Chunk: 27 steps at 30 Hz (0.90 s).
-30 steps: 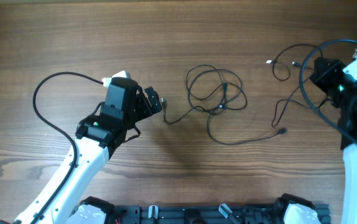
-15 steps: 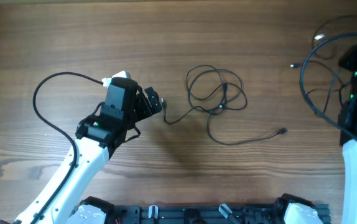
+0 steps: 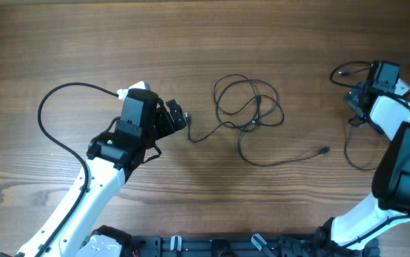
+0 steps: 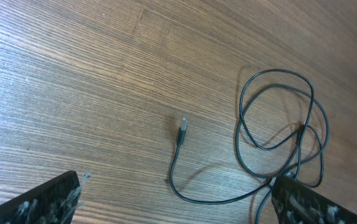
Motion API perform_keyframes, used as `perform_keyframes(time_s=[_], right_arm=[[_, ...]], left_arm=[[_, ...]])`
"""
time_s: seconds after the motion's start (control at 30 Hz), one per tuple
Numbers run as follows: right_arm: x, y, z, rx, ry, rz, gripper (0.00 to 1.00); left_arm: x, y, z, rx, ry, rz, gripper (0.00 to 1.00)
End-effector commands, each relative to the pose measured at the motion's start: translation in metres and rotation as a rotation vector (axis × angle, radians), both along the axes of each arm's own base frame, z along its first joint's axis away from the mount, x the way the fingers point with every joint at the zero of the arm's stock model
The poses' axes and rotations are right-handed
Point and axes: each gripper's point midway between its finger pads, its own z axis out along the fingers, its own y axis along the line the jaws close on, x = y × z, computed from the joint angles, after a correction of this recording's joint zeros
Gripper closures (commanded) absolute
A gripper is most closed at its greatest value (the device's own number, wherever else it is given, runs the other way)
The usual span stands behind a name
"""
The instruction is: Untangle cables
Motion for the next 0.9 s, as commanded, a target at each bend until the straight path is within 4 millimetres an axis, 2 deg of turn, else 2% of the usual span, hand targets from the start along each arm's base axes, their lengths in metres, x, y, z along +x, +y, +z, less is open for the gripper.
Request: perform_keyframes(time_s=[0.0, 0.1, 0.17, 0.23, 0.27, 0.33, 0.47, 0.5, 0.53, 0.57, 0.6, 0.63, 0.67, 0.7, 0.77, 0.83, 0.87], right_arm=[[-0.006, -0.016, -0.007, -0.020, -0.002, -0.065, 0.00], [-0.016, -0.037, -0.007, -0.022, -0.009, -0.121, 0.00], [-0.028, -0.058, -0.007, -0.019, -0.012, -0.170, 0.00], [-0.027, -0.064, -0.009, 0.019, -0.022, -0.106, 0.00], [-0.023, -0.060, -0.012, 0.056, -0.027, -0.041, 0.00], [-0.015, -0.038, -0.029, 0.176, -0.034, 0.143, 0.01], [-0.018, 0.003, -0.050, 0.368, -0.031, 0.227, 0.03], [-0.020, 0.011, -0.052, 0.398, -0.022, 0.237, 0.09], [-0.025, 0.014, -0.054, 0.411, 0.004, 0.233, 0.21], [-0.034, 0.016, -0.057, 0.416, 0.044, 0.218, 0.44], [-0.046, 0.016, -0.060, 0.423, 0.093, 0.185, 0.62], [-0.066, 0.018, -0.064, 0.436, 0.166, 0.108, 0.90], [-0.076, 0.023, -0.066, 0.467, 0.200, 0.077, 0.95], [-0.080, 0.031, -0.066, 0.506, 0.210, 0.065, 0.95], [-0.075, 0.057, -0.058, 0.633, 0.167, 0.136, 0.95], [-0.061, 0.076, -0.030, 0.711, 0.071, 0.211, 0.95], [-0.053, 0.082, -0.010, 0.723, 0.012, 0.241, 0.95]], left_arm=[[0.004, 0.000, 0.005, -0.001, -0.013, 0.015, 0.00], [0.004, 0.000, 0.005, -0.002, -0.014, 0.015, 0.00], [0.004, 0.000, 0.005, -0.002, -0.014, 0.015, 0.00], [0.004, 0.000, 0.005, -0.002, -0.014, 0.015, 0.00], [0.004, 0.000, 0.005, -0.002, -0.014, 0.015, 0.00], [0.004, 0.000, 0.005, -0.002, -0.014, 0.015, 0.00], [0.004, 0.000, 0.005, -0.002, -0.014, 0.015, 0.00], [0.004, 0.000, 0.005, -0.002, -0.014, 0.015, 0.00], [0.004, 0.000, 0.005, -0.002, -0.014, 0.015, 0.00], [0.004, 0.000, 0.005, -0.002, -0.014, 0.015, 0.00], [0.004, 0.000, 0.005, -0.002, -0.014, 0.015, 0.00], [0.004, 0.000, 0.005, -0.002, -0.014, 0.015, 0.00], [0.004, 0.000, 0.005, -0.001, -0.014, 0.015, 0.00], [0.004, 0.000, 0.005, -0.002, -0.014, 0.015, 0.00], [0.004, 0.000, 0.005, -0.001, -0.014, 0.015, 0.00], [0.004, 0.000, 0.005, -0.001, -0.013, 0.015, 0.00], [0.004, 0.000, 0.005, -0.002, -0.014, 0.015, 0.00]])
